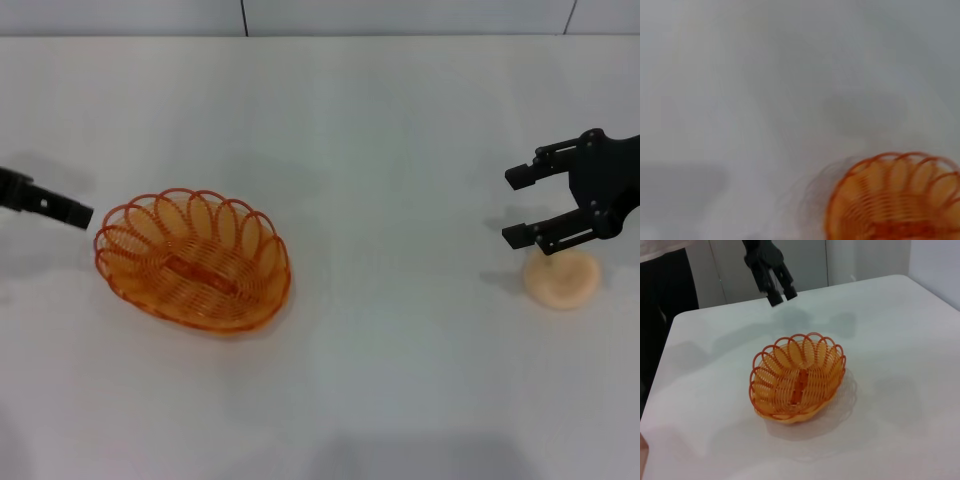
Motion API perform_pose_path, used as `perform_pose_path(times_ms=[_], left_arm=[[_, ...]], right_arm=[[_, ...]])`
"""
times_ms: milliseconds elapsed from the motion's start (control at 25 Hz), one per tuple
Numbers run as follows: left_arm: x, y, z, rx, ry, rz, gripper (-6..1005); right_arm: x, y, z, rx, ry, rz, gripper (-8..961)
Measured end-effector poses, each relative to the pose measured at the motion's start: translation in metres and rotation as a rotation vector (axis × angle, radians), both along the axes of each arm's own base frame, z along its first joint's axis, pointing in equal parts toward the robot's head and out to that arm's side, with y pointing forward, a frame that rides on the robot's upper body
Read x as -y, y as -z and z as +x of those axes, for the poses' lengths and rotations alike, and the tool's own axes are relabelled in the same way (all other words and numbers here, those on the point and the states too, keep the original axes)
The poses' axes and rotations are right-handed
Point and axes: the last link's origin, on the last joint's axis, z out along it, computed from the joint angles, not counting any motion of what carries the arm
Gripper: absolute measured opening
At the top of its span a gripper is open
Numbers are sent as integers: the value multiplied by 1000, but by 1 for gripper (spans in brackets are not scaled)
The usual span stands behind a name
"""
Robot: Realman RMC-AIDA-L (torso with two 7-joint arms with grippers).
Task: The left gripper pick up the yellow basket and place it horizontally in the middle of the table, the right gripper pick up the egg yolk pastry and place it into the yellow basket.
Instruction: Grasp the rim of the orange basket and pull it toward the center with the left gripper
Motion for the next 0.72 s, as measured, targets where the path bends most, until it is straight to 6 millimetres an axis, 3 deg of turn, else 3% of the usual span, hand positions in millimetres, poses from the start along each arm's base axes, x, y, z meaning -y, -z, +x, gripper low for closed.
perform_pose_path(times_ms=[440, 720], left_arm=[[-15, 29, -18, -127, -42, -15, 858], [-21, 41, -16, -125, -5, -2, 858]], right_arm=[[2, 1, 3, -1, 4, 5, 766], [3, 1, 2, -9, 0, -1, 766]])
